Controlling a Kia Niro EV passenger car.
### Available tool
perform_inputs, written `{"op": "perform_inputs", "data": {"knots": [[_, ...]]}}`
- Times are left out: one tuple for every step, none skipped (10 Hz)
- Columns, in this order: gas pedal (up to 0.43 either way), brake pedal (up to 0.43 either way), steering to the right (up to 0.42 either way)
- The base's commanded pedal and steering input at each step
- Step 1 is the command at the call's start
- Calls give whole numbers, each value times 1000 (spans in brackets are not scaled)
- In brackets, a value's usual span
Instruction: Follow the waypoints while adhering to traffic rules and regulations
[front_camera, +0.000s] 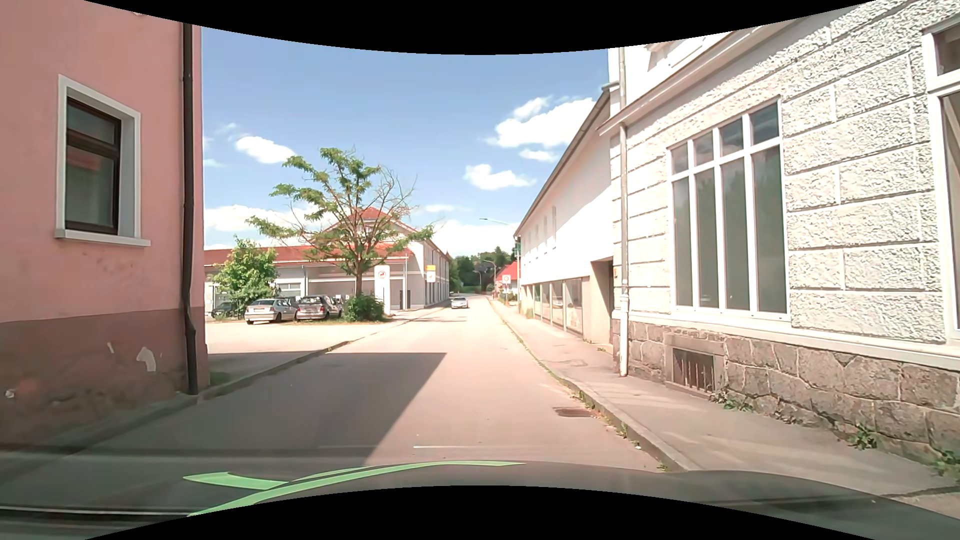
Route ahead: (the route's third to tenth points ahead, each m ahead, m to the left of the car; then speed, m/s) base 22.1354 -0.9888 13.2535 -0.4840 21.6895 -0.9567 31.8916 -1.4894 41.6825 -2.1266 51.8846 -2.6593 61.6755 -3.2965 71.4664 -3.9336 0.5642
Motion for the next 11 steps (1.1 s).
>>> {"op": "perform_inputs", "data": {"knots": [[0,250,314],[0,250,314],[0,256,313],[0,256,312],[0,256,311],[0,262,310],[0,274,309],[0,323,308],[0,366,308],[0,390,308],[0,402,307]]}}
